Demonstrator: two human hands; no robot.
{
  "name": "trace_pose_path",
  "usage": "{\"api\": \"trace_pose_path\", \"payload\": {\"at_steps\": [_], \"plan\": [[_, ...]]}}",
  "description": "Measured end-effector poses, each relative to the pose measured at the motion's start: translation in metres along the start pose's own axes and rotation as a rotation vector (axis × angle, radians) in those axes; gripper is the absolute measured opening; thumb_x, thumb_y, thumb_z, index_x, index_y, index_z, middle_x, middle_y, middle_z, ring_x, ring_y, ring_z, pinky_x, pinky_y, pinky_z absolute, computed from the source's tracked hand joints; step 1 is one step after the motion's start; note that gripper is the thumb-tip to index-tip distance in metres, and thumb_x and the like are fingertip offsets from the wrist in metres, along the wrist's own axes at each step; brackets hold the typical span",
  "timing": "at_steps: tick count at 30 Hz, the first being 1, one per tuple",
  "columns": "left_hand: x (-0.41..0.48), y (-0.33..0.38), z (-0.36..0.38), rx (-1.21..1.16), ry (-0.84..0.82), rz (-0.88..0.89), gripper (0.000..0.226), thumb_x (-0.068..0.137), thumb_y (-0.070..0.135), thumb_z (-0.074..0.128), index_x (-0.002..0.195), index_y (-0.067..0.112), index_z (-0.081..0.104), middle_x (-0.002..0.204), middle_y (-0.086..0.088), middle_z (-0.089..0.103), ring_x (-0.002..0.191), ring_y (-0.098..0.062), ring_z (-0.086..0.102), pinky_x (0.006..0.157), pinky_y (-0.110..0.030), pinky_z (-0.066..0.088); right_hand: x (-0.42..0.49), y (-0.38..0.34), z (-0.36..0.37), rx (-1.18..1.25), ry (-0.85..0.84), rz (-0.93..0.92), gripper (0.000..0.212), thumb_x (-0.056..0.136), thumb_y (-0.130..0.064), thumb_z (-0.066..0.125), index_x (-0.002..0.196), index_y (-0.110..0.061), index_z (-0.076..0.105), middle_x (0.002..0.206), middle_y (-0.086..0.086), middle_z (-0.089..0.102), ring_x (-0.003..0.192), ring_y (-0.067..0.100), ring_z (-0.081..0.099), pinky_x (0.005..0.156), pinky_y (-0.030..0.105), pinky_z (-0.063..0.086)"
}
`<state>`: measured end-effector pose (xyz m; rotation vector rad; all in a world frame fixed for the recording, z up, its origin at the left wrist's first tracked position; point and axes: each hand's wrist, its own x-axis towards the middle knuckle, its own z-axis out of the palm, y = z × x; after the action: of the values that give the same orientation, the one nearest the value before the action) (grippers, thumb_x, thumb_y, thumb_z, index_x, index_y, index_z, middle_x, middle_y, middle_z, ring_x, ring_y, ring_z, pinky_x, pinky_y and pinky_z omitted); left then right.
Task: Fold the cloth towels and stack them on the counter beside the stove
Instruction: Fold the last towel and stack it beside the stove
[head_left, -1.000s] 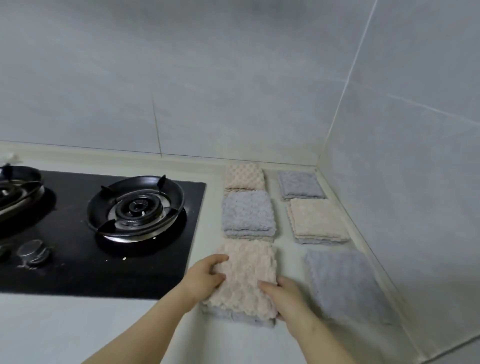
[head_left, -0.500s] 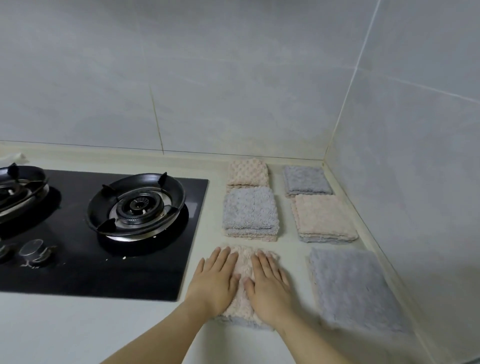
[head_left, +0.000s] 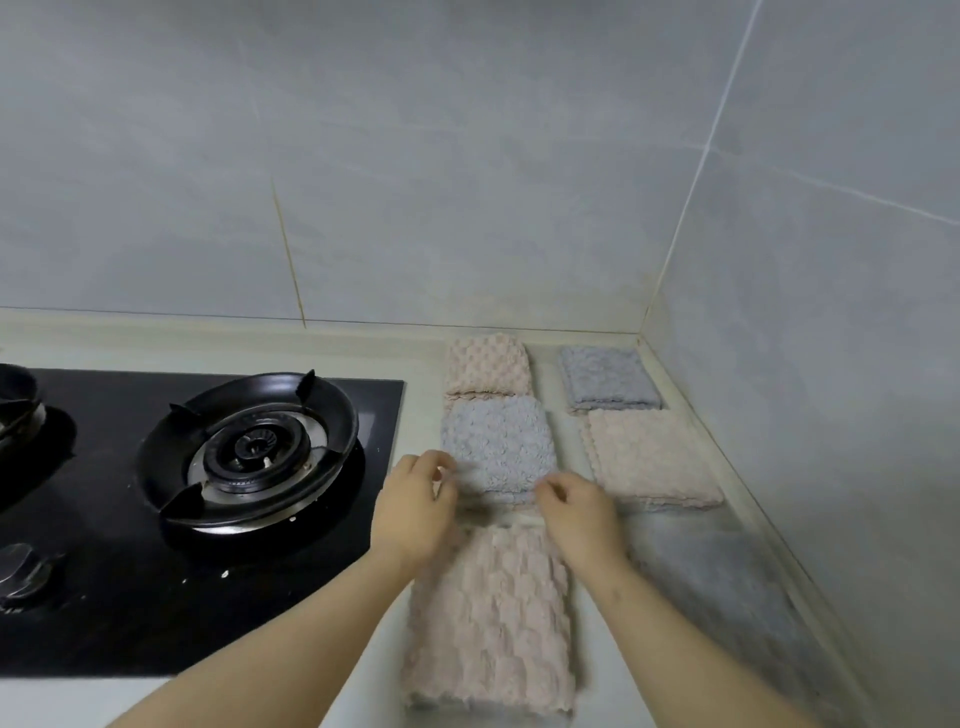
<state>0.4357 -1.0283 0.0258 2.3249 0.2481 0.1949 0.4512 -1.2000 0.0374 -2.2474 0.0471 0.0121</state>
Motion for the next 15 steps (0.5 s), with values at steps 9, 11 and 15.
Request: {"api": "trace_pose_path", "payload": {"at_steps": [9,11,15], "plan": [[0.097,0.026,0.001,-0.194,-0.143,-0.183,0.042,0.097,0.012,0.029,0.136,0.018,0.041,0.126,-0.017,0.054,0.063,-0.017,0.047,0.052,-0.024,0.038,0.072,0.002,-0.035,0.126,-0.027,0.152,0.029,0.092,-0.009,0.046,0.119,-0.012,0.058,0.101,0.003,0.057,0.086,0.019,0.054,0.075,0.024,0.039],[0.114,0.024,0.006,-0.226,-0.113,-0.218,0.042,0.097,0.009,0.028,0.136,0.016,0.041,0.128,-0.016,0.052,0.068,-0.021,0.049,0.056,-0.026,0.041,0.091,0.009,-0.043,0.118,-0.029,0.171,0.036,0.091,-0.009,0.047,0.126,-0.012,0.054,0.112,0.008,0.059,0.085,0.020,0.053,0.075,0.025,0.039],[0.152,0.027,0.016,-0.226,-0.046,-0.288,0.042,0.097,0.009,0.032,0.138,0.014,0.040,0.118,-0.014,0.054,0.065,-0.021,0.051,0.058,-0.029,0.042,0.137,0.022,-0.055,0.072,-0.011,0.191,0.032,0.091,-0.011,0.047,0.121,-0.012,0.057,0.113,0.010,0.061,0.093,0.024,0.056,0.084,0.031,0.045]]}}
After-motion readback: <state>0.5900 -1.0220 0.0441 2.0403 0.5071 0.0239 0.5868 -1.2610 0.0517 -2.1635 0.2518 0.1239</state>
